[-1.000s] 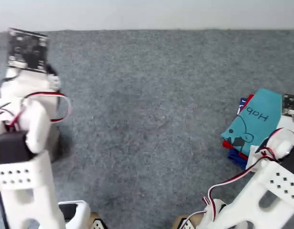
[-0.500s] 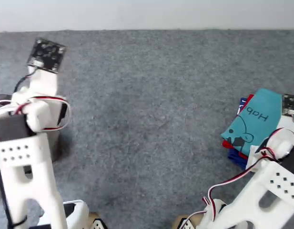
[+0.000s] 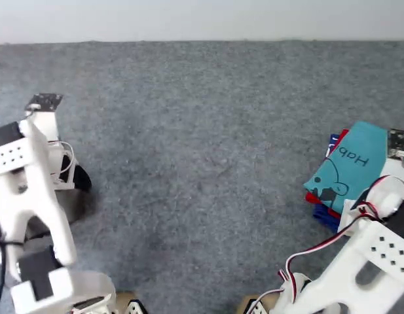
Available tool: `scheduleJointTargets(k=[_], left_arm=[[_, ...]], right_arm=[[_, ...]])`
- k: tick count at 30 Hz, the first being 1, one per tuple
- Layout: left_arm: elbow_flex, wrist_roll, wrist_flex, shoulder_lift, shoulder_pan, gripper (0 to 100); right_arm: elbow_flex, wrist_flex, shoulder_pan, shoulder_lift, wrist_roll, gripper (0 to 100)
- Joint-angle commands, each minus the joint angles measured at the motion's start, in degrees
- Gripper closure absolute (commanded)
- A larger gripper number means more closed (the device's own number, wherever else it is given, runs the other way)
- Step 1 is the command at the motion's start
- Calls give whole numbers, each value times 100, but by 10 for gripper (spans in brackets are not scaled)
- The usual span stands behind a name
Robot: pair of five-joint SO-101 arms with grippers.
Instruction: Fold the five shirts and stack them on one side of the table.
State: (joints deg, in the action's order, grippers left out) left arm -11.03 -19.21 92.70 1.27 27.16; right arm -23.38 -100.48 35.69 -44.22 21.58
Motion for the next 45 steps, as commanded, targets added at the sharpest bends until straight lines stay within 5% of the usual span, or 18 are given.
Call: scheduleJointTargets(k=[1, 9, 16, 29, 41, 45], left_arm=[[207, 9, -290, -396, 123, 757], [207, 413, -1081, -1090, 105, 771], [207, 396, -1204, -993, -378, 991], [558, 695, -1459, 1899, -563, 988], [708, 642, -4352, 4009, -580, 988], [708, 114, -5477, 4193, -580, 988]], right_arm=[[18, -242, -66, -127, -18, 949], [18, -242, -66, -127, -18, 949], [18, -242, -66, -127, -18, 949], [18, -242, -66, -127, -18, 949], [18, -242, -66, -127, -26, 949], [18, -242, -66, -127, -26, 949]])
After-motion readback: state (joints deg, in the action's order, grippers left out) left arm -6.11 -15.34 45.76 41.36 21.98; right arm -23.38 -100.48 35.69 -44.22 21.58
